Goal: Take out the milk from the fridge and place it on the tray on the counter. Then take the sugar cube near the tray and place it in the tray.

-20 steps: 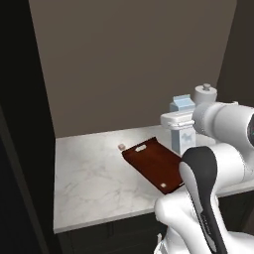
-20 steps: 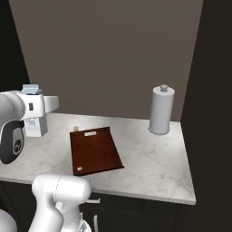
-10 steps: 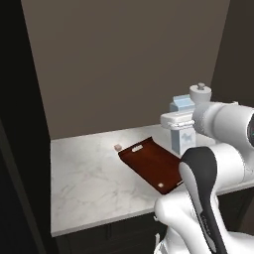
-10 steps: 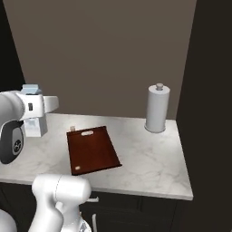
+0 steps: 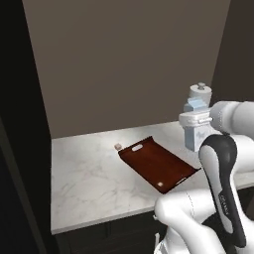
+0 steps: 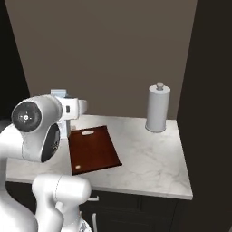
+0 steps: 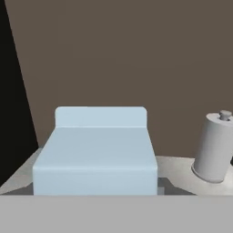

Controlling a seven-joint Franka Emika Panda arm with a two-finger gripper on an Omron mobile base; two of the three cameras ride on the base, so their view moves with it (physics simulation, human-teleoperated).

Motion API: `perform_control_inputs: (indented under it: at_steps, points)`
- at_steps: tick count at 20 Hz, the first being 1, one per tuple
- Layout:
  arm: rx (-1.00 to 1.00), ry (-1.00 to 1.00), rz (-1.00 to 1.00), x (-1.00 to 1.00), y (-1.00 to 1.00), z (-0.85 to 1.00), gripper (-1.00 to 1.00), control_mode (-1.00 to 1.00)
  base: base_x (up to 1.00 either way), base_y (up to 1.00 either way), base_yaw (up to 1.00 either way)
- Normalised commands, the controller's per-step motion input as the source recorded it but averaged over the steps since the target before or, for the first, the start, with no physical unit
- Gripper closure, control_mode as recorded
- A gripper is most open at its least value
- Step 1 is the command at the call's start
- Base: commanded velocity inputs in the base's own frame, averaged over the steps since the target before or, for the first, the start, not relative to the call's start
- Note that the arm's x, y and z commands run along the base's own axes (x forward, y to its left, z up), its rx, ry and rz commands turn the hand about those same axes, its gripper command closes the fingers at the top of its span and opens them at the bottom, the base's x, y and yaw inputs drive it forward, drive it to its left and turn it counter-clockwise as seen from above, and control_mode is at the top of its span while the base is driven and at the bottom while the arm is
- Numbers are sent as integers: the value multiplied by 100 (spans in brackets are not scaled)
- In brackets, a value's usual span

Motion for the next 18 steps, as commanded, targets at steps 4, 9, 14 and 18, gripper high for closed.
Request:
perform_control_inputs:
  at_steps: [4, 9, 14, 18]
  points:
    - [0, 0, 25, 39, -65, -64, 100, -100, 0, 0, 0]
    - [0, -6, 28, 33, -18, -73, 100, -100, 0, 0, 0]
    - [1, -15, 28, 47, -8, -64, 100, -100, 0, 0, 0]
    - [8, -3, 30, 78, 0, -46, 100, -100, 0, 0, 0]
